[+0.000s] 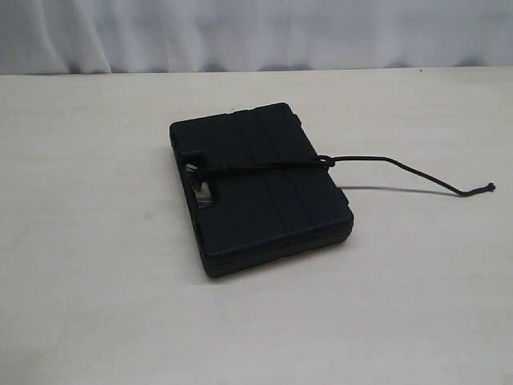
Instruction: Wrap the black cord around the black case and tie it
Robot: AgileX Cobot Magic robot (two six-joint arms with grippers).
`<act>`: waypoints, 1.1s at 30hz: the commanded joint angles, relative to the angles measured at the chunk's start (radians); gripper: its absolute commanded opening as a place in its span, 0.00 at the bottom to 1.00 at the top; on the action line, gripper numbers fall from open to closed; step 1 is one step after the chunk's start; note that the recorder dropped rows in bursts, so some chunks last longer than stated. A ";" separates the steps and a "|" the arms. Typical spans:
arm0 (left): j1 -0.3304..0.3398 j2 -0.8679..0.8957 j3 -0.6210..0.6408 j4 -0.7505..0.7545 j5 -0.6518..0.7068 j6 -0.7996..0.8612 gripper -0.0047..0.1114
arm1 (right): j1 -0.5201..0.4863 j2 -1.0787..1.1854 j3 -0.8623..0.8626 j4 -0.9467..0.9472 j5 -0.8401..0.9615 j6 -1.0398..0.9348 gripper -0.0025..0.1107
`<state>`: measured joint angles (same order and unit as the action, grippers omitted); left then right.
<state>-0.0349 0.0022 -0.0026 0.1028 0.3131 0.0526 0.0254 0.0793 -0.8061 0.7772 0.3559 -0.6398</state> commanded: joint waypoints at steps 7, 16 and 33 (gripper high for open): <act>0.002 -0.002 0.003 -0.011 -0.004 0.000 0.04 | 0.012 -0.079 0.189 -0.007 -0.156 -0.050 0.06; 0.002 -0.002 0.003 -0.011 -0.004 0.000 0.04 | 0.012 -0.079 0.423 -0.007 -0.223 -0.167 0.06; 0.000 -0.002 0.003 -0.011 -0.004 0.000 0.04 | 0.023 -0.079 0.676 -0.007 -0.269 -0.167 0.06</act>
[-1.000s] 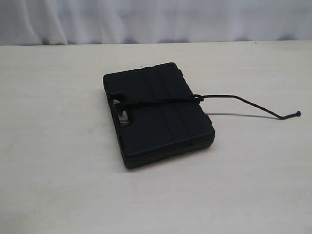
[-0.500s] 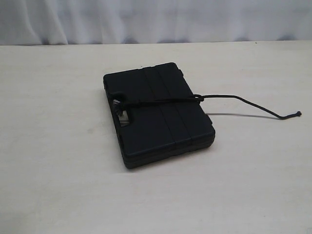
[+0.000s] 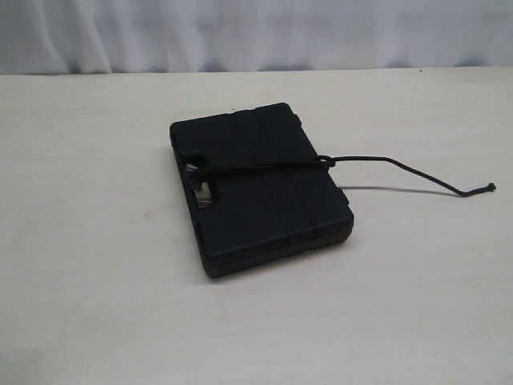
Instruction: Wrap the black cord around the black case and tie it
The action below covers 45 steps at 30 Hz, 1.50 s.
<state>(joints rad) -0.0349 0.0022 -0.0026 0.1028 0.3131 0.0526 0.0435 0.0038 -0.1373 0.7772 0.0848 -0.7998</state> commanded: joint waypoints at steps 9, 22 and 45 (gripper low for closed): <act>0.000 -0.002 0.003 -0.011 -0.004 0.000 0.04 | 0.021 -0.004 0.069 -0.007 -0.037 -0.004 0.06; 0.000 -0.002 0.003 -0.010 -0.004 0.000 0.04 | 0.041 -0.004 0.137 -0.337 -0.085 0.285 0.06; 0.000 -0.002 0.003 -0.009 -0.004 0.000 0.04 | 0.041 -0.004 0.137 -0.827 0.062 0.752 0.06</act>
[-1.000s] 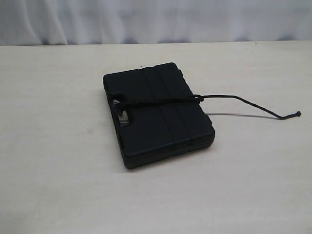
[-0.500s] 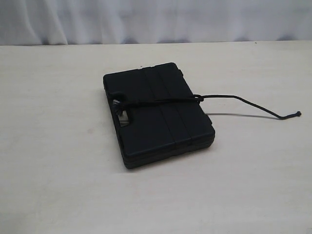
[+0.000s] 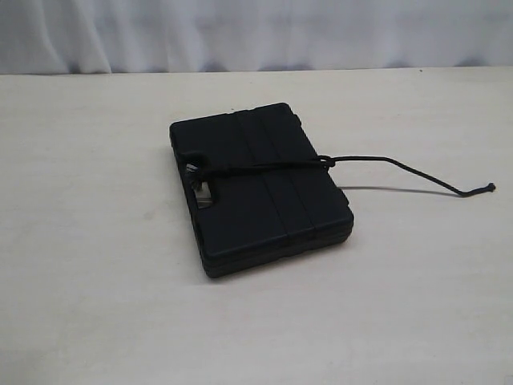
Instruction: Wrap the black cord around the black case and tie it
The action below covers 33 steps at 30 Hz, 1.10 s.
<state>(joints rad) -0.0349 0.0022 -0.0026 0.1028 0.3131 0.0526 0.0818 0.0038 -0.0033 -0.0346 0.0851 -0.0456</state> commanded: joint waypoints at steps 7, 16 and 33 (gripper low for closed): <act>0.000 -0.002 0.003 -0.009 -0.004 0.000 0.04 | 0.003 -0.004 0.003 -0.045 0.154 0.024 0.06; 0.000 -0.002 0.003 -0.009 -0.004 0.000 0.04 | 0.003 -0.004 0.003 -0.062 0.212 0.062 0.06; 0.000 -0.002 0.003 -0.009 -0.004 0.000 0.04 | 0.003 -0.004 0.003 -0.062 0.242 0.039 0.06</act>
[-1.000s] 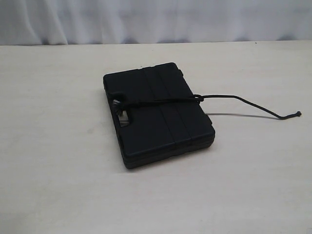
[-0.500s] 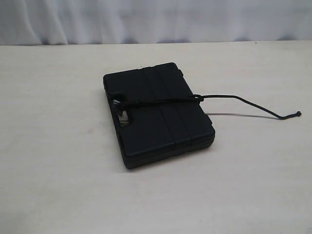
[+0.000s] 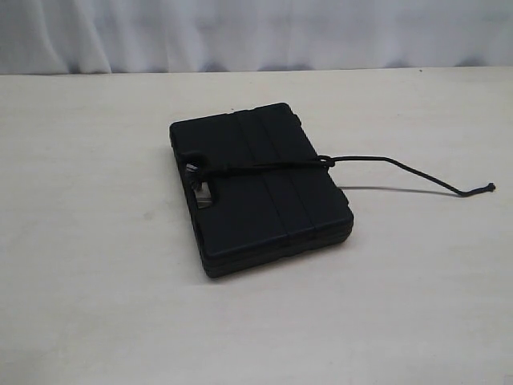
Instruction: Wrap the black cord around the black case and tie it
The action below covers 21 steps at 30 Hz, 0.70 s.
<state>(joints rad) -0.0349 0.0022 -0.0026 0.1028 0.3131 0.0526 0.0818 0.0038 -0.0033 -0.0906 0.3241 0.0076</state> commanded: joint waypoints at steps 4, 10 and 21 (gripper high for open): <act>0.000 -0.002 0.003 -0.009 -0.004 0.000 0.04 | 0.003 -0.004 0.003 -0.006 0.003 -0.002 0.06; 0.000 -0.002 0.003 -0.009 -0.004 0.000 0.04 | 0.003 -0.004 0.003 -0.006 0.003 0.008 0.06; 0.000 -0.002 0.003 -0.009 -0.004 0.000 0.04 | 0.003 -0.004 0.003 -0.006 -0.002 0.008 0.06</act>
<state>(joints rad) -0.0349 0.0022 -0.0026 0.1028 0.3131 0.0526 0.0818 0.0038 -0.0033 -0.0906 0.3241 0.0096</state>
